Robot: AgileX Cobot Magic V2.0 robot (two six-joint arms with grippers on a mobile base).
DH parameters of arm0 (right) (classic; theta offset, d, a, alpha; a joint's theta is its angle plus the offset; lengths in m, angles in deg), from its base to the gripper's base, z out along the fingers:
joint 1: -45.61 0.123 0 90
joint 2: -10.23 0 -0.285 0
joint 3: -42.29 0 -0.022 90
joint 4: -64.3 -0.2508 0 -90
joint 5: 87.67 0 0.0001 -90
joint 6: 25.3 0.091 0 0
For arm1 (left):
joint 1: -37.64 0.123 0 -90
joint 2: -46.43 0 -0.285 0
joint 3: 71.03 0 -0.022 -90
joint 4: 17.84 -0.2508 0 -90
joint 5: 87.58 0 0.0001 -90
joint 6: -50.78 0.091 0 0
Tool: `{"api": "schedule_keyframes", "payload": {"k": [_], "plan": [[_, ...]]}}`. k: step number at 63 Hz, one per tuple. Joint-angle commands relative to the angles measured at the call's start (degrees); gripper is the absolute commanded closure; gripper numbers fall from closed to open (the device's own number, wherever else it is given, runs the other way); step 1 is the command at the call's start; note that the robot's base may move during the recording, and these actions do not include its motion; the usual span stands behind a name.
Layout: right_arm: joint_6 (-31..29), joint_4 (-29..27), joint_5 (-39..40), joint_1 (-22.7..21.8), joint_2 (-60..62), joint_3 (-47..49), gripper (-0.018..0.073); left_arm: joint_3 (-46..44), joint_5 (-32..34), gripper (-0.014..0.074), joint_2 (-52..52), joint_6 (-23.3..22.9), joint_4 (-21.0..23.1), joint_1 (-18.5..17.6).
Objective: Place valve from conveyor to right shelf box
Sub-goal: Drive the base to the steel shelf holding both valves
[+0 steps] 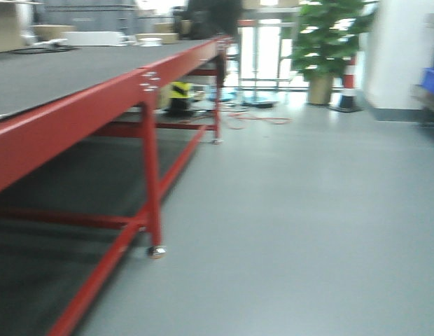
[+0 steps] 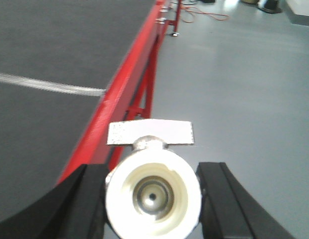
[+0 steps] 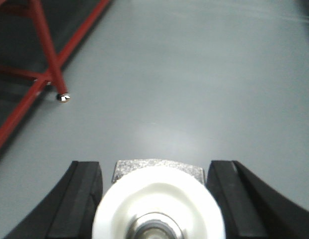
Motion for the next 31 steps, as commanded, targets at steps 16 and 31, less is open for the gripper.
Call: {"api": "schedule_keyframes", "payload": {"k": [16, 31], "plan": [[0.0, 0.4, 4.0, -0.1, 0.6, 0.5, 0.0722, -0.3, 2.8, 0.0707, -0.4, -0.1, 0.6, 0.1], [0.0, 0.4, 4.0, -0.1, 0.6, 0.5, 0.0722, -0.3, 2.8, 0.0707, -0.4, -0.1, 0.6, 0.1]]}}
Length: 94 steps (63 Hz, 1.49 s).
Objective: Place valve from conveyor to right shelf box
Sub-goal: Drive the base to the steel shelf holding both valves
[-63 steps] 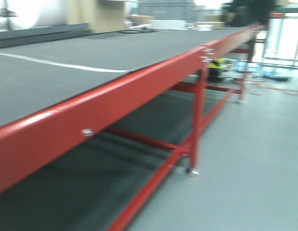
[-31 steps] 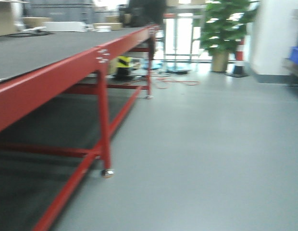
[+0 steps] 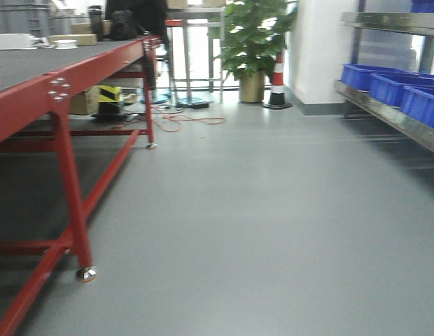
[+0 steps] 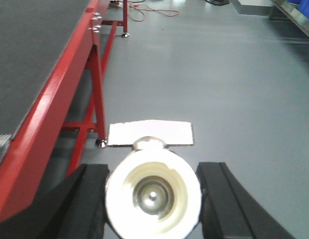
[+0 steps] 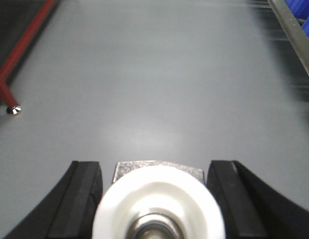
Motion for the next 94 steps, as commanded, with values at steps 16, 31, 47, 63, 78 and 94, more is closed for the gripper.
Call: {"api": "schedule_keyframes", "payload": {"k": [16, 31, 47, 63, 78, 94], "plan": [[0.0, 0.4, 4.0, -0.1, 0.6, 0.5, 0.0722, -0.3, 2.8, 0.0707, -0.4, -0.1, 0.6, 0.1], [0.0, 0.4, 4.0, -0.1, 0.4, 0.5, 0.0722, -0.3, 2.8, 0.0707, -0.4, -0.1, 0.6, 0.1], [0.0, 0.4, 4.0, -0.1, 0.4, 0.5, 0.0722, -0.3, 2.8, 0.0707, -0.4, -0.1, 0.6, 0.1], [0.0, 0.4, 4.0, -0.1, 0.4, 0.5, 0.0722, -0.3, 2.8, 0.0707, -0.4, -0.1, 0.6, 0.1], [0.0, 0.4, 4.0, -0.1, 0.4, 0.5, 0.0722, -0.3, 2.8, 0.0707, -0.4, -0.1, 0.6, 0.1], [0.0, 0.4, 4.0, -0.1, 0.4, 0.5, 0.0722, -0.3, 2.9, 0.0707, -0.4, -0.1, 0.5, 0.1]]}}
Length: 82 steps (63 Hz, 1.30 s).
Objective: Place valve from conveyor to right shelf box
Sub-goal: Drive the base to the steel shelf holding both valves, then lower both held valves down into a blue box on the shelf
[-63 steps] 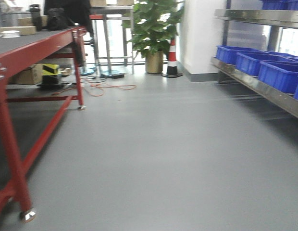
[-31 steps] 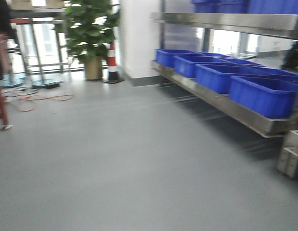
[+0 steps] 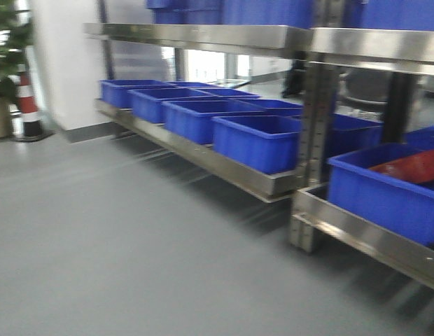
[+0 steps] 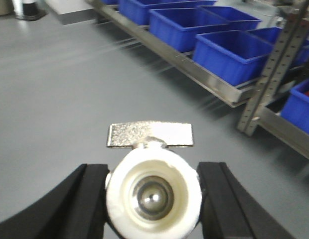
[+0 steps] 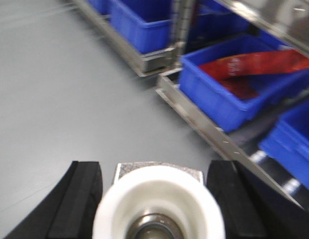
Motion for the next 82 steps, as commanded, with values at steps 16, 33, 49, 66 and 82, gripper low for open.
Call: {"api": "schedule_keyframes", "payload": {"k": [16, 33, 49, 66, 82], "plan": [[0.0, 0.5, 4.0, -0.1, 0.4, 0.5, 0.0722, -0.3, 2.9, 0.0707, -0.4, -0.1, 0.6, 0.1], [0.0, 0.5, 4.0, -0.1, 0.4, 0.5, 0.0722, -0.3, 2.9, 0.0707, -0.4, -0.1, 0.6, 0.1], [0.0, 0.5, 4.0, -0.1, 0.4, 0.5, 0.0722, -0.3, 2.9, 0.0707, -0.4, -0.1, 0.6, 0.1], [0.0, 0.5, 4.0, -0.1, 0.4, 0.5, 0.0722, -0.3, 2.9, 0.0707, -0.4, -0.1, 0.6, 0.1], [0.0, 0.5, 4.0, -0.1, 0.4, 0.5, 0.0722, -0.3, 2.9, 0.0707, -0.4, -0.1, 0.6, 0.1]]}}
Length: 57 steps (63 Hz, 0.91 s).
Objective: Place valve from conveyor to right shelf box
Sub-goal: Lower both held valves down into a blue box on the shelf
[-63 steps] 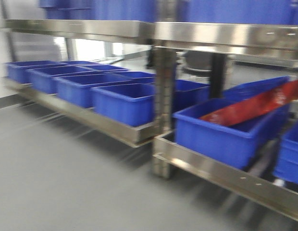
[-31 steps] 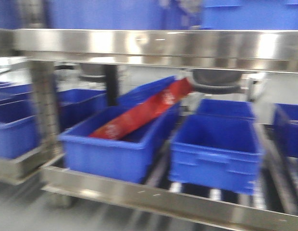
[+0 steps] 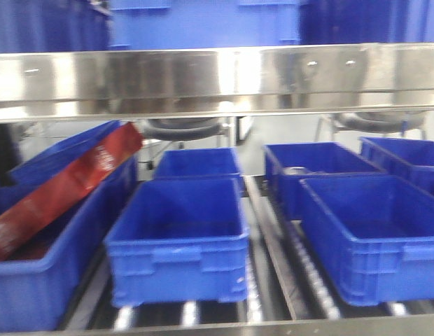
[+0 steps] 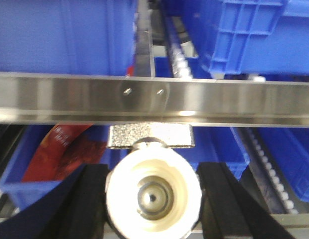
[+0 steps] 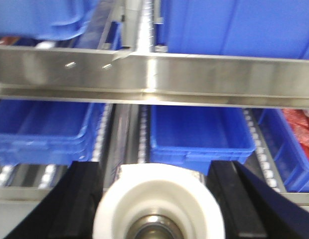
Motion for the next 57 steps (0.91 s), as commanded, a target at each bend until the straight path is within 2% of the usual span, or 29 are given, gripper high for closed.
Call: {"api": "schedule_keyframes", "payload": {"k": [1, 57], "plan": [[0.0, 0.4, 3.9, -0.1, 0.4, 0.5, 0.0722, -0.3, 2.7, 0.0707, -0.4, -0.1, 0.5, 0.1], [0.0, 0.4, 3.9, -0.1, 0.3, 0.5, 0.0722, -0.3, 2.7, 0.0707, -0.3, -0.1, 0.5, 0.1]]}}
